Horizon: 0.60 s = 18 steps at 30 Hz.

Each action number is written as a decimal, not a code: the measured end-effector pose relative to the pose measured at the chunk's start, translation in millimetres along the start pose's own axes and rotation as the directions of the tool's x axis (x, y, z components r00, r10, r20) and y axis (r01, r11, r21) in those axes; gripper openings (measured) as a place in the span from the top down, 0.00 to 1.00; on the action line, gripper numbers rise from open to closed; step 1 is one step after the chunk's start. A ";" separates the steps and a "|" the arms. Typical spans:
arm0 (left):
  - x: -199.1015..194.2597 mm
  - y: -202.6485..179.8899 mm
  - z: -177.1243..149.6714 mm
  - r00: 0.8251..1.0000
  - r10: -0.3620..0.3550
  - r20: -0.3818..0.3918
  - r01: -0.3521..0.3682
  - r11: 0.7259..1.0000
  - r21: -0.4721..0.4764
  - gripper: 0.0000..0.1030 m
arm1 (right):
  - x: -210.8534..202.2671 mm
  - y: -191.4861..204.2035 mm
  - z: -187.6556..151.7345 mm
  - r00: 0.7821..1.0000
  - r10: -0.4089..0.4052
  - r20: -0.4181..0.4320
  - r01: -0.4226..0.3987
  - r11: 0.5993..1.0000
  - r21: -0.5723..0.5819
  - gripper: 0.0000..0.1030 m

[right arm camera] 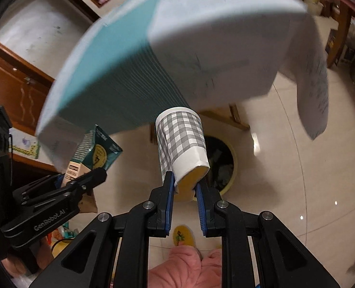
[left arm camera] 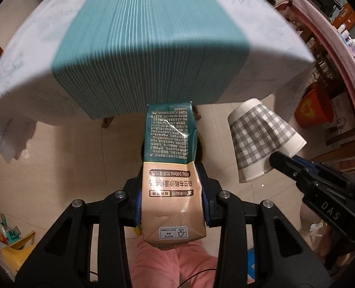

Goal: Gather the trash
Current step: 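Carry the carton and checkered cup down to the bin and open both tools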

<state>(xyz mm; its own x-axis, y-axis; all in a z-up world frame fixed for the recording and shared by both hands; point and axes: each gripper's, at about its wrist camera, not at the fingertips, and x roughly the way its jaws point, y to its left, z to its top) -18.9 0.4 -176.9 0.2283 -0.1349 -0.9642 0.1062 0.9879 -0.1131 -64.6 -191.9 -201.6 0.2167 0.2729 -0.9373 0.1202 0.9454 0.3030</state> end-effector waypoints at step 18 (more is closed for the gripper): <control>196.2 32.7 -11.3 1.000 0.002 -0.024 -0.003 0.998 -0.056 0.68 | 208.3 -17.6 -9.6 0.985 -0.138 -0.105 0.146 0.987 0.066 0.72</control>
<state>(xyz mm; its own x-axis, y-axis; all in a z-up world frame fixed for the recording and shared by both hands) 18.4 7.1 -372.4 0.2049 -0.1314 -0.9699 0.0508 0.9910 -0.1235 -30.9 -150.0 -403.8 0.0953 0.1566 -0.9830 0.2138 0.9613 0.1739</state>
